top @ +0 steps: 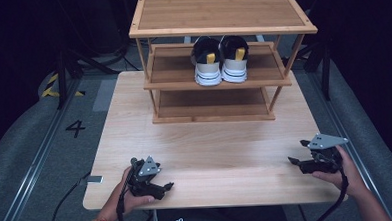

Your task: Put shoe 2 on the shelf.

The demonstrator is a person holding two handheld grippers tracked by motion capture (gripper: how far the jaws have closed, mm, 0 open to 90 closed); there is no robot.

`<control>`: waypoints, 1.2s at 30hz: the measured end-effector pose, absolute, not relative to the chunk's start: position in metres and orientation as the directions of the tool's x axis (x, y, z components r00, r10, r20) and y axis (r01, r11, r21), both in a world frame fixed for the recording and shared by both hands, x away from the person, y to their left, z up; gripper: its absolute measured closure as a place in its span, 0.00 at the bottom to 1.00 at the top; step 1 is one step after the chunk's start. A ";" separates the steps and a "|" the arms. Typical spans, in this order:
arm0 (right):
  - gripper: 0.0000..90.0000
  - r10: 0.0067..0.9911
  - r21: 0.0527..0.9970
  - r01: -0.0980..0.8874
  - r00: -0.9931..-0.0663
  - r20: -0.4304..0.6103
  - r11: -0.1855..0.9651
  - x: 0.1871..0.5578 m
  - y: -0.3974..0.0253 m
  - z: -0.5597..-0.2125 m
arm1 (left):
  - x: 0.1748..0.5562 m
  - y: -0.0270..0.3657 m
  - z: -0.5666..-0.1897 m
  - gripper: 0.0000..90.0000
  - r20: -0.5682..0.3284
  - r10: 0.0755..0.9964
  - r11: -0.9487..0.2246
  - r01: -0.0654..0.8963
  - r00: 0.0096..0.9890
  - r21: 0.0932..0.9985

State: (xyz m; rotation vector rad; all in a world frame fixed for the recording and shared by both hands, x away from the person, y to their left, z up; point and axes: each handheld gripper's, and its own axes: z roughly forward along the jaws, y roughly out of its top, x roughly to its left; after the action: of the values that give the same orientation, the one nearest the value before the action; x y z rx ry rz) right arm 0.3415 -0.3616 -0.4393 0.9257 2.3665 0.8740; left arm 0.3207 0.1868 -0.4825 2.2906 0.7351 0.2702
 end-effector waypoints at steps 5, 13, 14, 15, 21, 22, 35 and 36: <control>0.27 0.752 0.705 0.491 -0.653 -0.092 0.512 0.334 -0.383 -0.467 | 0.321 0.187 -0.483 0.17 -0.015 0.577 -0.590 0.429 0.817 0.684; 0.22 0.797 0.742 0.538 -0.604 0.009 0.399 0.333 -0.399 -0.487 | 0.321 0.187 -0.483 0.17 -0.015 0.579 -0.589 0.431 0.815 0.684; 0.22 0.798 0.742 0.537 -0.603 0.005 0.401 0.334 -0.398 -0.487 | 0.321 0.187 -0.483 0.17 -0.015 0.579 -0.589 0.430 0.815 0.684; 0.22 0.797 0.742 0.538 -0.603 0.006 0.401 0.334 -0.399 -0.487 | 0.321 0.187 -0.483 0.17 -0.015 0.578 -0.589 0.430 0.816 0.684; 0.22 0.807 0.742 0.542 -0.591 0.004 0.393 0.333 -0.398 -0.487 | 0.320 0.186 -0.483 0.17 -0.015 0.585 -0.586 0.435 0.811 0.684; 0.22 0.810 0.741 0.546 -0.587 0.006 0.390 0.333 -0.398 -0.487 | 0.320 0.186 -0.483 0.17 -0.015 0.585 -0.585 0.435 0.811 0.684; 0.22 0.814 0.741 0.550 -0.581 0.007 0.385 0.333 -0.398 -0.487 | 0.321 0.186 -0.483 0.17 -0.019 0.584 -0.585 0.437 0.811 0.683; 0.22 0.814 0.741 0.550 -0.581 0.007 0.386 0.333 -0.398 -0.487 | 0.321 0.186 -0.483 0.17 -0.019 0.584 -0.584 0.437 0.811 0.685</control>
State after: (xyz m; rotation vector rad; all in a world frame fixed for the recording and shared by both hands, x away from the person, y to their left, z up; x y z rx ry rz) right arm 0.3328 -0.3978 -0.4871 1.1845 2.2912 1.0211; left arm 0.3207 0.1859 -0.4827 2.2856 0.7468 0.2702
